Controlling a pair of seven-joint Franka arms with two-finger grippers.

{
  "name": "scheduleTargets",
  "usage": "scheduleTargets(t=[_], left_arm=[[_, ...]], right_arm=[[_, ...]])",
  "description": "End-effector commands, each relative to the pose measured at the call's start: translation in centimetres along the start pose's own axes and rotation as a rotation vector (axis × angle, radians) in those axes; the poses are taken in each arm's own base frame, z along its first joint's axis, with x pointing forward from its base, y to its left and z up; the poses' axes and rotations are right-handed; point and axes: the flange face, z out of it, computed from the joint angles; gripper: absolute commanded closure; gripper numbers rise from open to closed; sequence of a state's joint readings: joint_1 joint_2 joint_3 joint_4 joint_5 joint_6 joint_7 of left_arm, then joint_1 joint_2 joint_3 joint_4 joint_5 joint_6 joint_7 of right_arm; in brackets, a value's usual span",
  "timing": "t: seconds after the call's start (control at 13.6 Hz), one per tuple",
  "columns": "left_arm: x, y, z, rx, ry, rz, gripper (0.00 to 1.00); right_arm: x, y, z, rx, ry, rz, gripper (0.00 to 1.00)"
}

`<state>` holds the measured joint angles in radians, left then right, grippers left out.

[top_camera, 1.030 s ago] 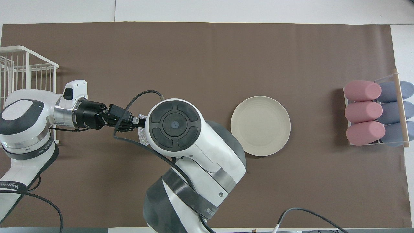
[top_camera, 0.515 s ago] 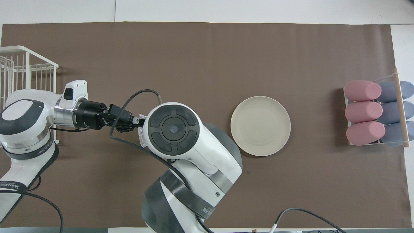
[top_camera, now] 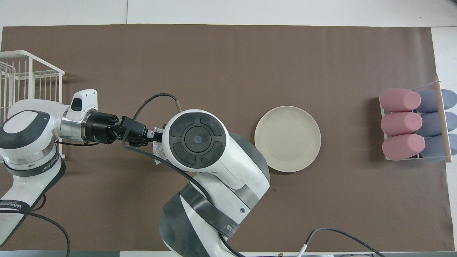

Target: Wipe plate with sponge

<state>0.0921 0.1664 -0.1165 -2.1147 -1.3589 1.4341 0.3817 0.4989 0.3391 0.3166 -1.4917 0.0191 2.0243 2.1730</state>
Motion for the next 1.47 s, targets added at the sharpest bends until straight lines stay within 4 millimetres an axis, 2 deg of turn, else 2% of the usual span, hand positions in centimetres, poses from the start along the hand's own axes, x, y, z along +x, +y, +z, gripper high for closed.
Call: scheduleTargets(t=[0.0,0.37,0.44,0.51,0.81,0.96,1.03,1.18,1.4], left_arm=[[-0.5,-0.2,0.2,-0.023,-0.002,0.011,1.0],[-0.7,0.1,0.0,-0.01,0.002,0.02,1.0],[-0.9,0.7,0.1,-0.003,0.005,0.024,0.23],[-1.2,1.2,0.9,0.01,-0.004,0.022,0.0],[-1.4,1.1,0.7,0.041,-0.01,0.014,0.0],[-1.8,1.5,-0.4,0.124,0.006,0.031,0.0],[-2.1,2.1,-1.2,0.175,0.023,0.028,0.0],[-2.4,3.3,-4.1,0.294,0.068,0.012,0.0],[-2.2,6.0,-6.7,0.517,0.08,0.025,0.0]], right_arm=[[0.2,0.0,0.1,-0.005,-0.014,0.028,1.0],[1.0,-0.5,-0.2,0.005,-0.005,0.025,1.0],[1.4,-0.7,-0.5,0.011,0.0,0.027,1.0],[1.5,-0.7,-0.6,0.011,0.005,0.026,1.0],[2.1,-0.1,-0.7,0.001,0.041,-0.022,1.0],[4.4,0.7,0.5,-0.031,0.103,-0.105,1.0],[6.1,1.2,1.6,-0.047,0.124,-0.109,1.0],[10.5,1.5,3.1,-0.086,0.159,-0.156,1.0],[21.4,1.3,5.8,-0.073,0.178,-0.216,1.0]])
